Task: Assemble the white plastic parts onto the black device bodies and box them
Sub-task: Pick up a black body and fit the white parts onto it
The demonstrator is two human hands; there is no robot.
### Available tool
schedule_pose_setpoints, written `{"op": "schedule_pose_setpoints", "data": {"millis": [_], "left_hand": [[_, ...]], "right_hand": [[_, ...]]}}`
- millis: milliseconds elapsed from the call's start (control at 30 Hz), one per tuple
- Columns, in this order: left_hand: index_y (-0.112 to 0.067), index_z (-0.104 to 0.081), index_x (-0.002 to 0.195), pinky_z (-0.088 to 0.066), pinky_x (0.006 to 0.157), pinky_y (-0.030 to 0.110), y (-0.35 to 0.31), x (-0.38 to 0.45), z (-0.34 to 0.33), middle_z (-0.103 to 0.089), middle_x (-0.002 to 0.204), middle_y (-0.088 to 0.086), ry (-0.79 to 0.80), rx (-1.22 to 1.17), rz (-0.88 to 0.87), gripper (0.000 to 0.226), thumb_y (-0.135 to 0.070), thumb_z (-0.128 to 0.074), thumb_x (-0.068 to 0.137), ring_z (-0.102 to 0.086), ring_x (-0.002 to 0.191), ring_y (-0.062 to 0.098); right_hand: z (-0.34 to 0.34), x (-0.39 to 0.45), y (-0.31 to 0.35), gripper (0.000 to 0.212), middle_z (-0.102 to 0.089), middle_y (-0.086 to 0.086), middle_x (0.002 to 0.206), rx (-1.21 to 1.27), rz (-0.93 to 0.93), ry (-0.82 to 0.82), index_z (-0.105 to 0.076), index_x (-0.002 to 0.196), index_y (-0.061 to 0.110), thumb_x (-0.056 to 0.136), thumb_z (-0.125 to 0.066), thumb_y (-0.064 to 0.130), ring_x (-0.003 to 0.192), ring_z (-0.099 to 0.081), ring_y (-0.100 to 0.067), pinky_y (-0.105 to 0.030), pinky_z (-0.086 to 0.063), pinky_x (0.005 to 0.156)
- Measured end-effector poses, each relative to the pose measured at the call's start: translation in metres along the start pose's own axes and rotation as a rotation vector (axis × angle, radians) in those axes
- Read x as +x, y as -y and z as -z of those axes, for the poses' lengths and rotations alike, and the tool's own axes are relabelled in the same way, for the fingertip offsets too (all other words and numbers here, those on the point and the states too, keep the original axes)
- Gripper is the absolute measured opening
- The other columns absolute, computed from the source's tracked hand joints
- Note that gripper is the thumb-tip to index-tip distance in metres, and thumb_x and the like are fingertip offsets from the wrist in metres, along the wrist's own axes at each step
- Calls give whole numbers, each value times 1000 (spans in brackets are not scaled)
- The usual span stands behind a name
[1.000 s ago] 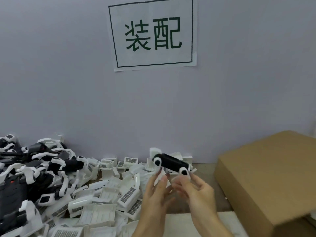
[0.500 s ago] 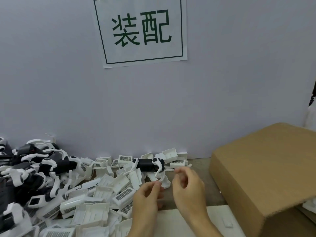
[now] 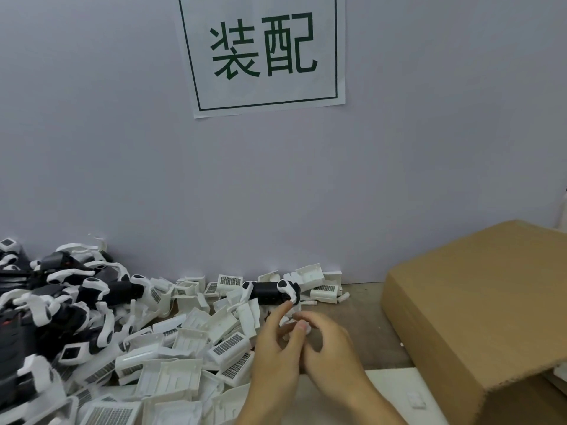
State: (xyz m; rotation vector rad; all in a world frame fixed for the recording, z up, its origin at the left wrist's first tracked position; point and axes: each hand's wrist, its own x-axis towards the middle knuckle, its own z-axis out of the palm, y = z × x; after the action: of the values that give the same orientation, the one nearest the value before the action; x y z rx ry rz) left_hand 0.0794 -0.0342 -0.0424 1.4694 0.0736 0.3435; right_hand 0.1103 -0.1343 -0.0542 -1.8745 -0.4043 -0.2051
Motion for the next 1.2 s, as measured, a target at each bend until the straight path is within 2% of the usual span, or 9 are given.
{"op": "schedule_pose_setpoints", "data": {"millis": [200, 333, 400, 500, 633, 800, 933, 1100, 1200], "left_hand": [[-14, -73, 90, -53, 67, 16, 0, 3, 7, -77, 80, 0, -155, 48, -117, 18, 4, -76, 84, -73, 77, 10], [-10, -71, 77, -55, 64, 20, 0, 2, 6, -75, 71, 3, -100, 99, -121, 28, 18, -70, 80, -71, 67, 13], [-8, -70, 72, -53, 60, 16, -1, 1, 5, -73, 65, 1, -34, 124, -121, 34, 25, -65, 78, -69, 60, 8], [-8, -69, 67, -54, 61, 18, -1, 2, 5, -71, 62, 1, 18, 142, -113, 35, 26, -66, 76, -68, 60, 8], [-10, -74, 83, -55, 72, 25, 3, 2, 5, -77, 78, 4, 28, 132, -86, 17, 6, -70, 86, -72, 76, 13], [-13, -76, 97, -59, 76, 40, -3, 3, 5, -78, 89, 8, -72, -120, 81, 24, -28, -57, 100, -74, 84, 24], [-16, -71, 109, -58, 88, 50, -3, 5, 8, -78, 96, 10, -139, -245, 180, 22, -31, -59, 99, -75, 93, 28], [-20, -67, 113, -58, 88, 49, -2, 5, 9, -79, 96, 6, -157, -281, 132, 16, -17, -63, 97, -76, 91, 23], [-22, -70, 112, -54, 95, 58, -4, 3, 8, -78, 102, 4, -123, -237, 100, 19, -20, -68, 94, -73, 101, 26]], "right_hand": [[4, 2, 5, 14, -68, 11, 98, 154, -65, -230, -62, 100, 33, 98, -60, 19, 87, -60, 10, -9, -46, 73], [11, 4, 8, 20, -71, 7, 107, 486, -308, -106, -62, 112, 33, 95, -61, 44, 99, -66, -3, -37, -55, 88], [14, 5, 9, 24, -75, -3, 99, 575, -401, -12, -69, 109, 21, 94, -65, 39, 93, -73, -20, -40, -60, 78], [15, 5, 9, 19, -75, -7, 82, 592, -417, -11, -72, 104, 9, 92, -69, 23, 74, -72, -20, -33, -58, 64], [18, 4, 9, 27, -77, -5, 98, 661, -312, -141, -70, 111, 18, 86, -73, 9, 91, -72, -22, -38, -58, 79], [17, -5, 12, 53, -67, 9, 115, 388, -67, -101, -59, 122, 31, 82, -78, 3, 92, -66, 5, -16, -56, 68], [6, -8, 11, 46, -58, 20, 121, -94, 183, 49, -50, 124, 39, 87, -74, 25, 114, -52, 7, -8, -42, 90], [0, -9, 10, 68, -40, 28, 133, -208, 122, 42, -32, 138, 43, 81, -66, 55, 120, -38, 16, -7, -40, 85], [0, -8, 14, 60, -48, 32, 121, -159, 72, 31, -38, 122, 52, 73, -71, 57, 109, -46, 21, -4, -44, 77]]}}
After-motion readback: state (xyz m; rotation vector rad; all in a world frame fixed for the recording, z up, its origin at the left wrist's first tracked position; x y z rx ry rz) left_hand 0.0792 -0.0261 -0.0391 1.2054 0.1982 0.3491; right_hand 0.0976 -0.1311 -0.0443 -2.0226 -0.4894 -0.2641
